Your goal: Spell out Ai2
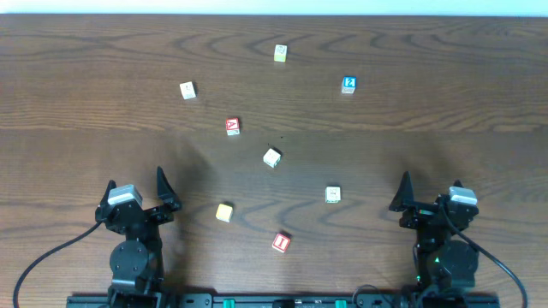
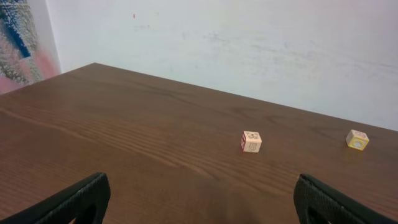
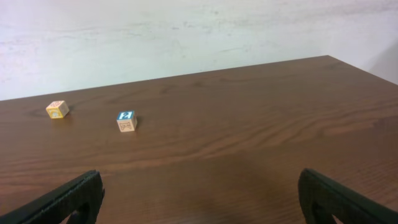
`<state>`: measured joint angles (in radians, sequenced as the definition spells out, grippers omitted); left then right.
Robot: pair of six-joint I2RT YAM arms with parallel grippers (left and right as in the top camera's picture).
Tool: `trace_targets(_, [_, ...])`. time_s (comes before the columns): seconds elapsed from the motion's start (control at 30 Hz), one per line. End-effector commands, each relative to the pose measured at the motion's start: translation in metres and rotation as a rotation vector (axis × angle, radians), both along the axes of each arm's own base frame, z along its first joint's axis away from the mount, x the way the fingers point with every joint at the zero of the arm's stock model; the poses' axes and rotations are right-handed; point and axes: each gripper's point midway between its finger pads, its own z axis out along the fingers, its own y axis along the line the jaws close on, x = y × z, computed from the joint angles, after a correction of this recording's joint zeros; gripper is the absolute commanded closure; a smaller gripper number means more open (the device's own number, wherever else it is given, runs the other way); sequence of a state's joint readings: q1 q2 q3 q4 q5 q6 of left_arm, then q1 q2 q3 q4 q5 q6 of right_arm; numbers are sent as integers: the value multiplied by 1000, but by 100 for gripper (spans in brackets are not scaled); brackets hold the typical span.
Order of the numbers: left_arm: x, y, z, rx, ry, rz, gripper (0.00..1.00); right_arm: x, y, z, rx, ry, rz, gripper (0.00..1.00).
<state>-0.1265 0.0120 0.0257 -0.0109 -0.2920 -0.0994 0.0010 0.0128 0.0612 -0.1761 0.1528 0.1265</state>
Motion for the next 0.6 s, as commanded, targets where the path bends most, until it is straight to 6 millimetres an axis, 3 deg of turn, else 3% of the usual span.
trace_targets(0.0, [-1, 4, -17, 27, 54, 23, 5, 0, -2, -2, 14, -1, -12, 1])
trace_targets(0.13, [-1, 5, -4, 8, -5, 34, 5, 0, 0, -1, 17, -5, 1, 1])
trace_targets(0.33, [2, -24, 41, -15, -158, -139, 5, 1, 11, 24, 25, -85, 66, 1])
trace_targets(0.43, [-7, -26, 83, -18, -241, -159, 5, -4, 19, 56, 25, -144, 112, 1])
trace_targets(0.5, [-22, -25, 125, -2, -305, -165, 5, -16, 19, 93, 22, -196, 112, 1])
trace_targets(0.57, [-36, -33, 155, 73, -313, -215, 5, -29, 15, 121, 20, -230, 89, 1])
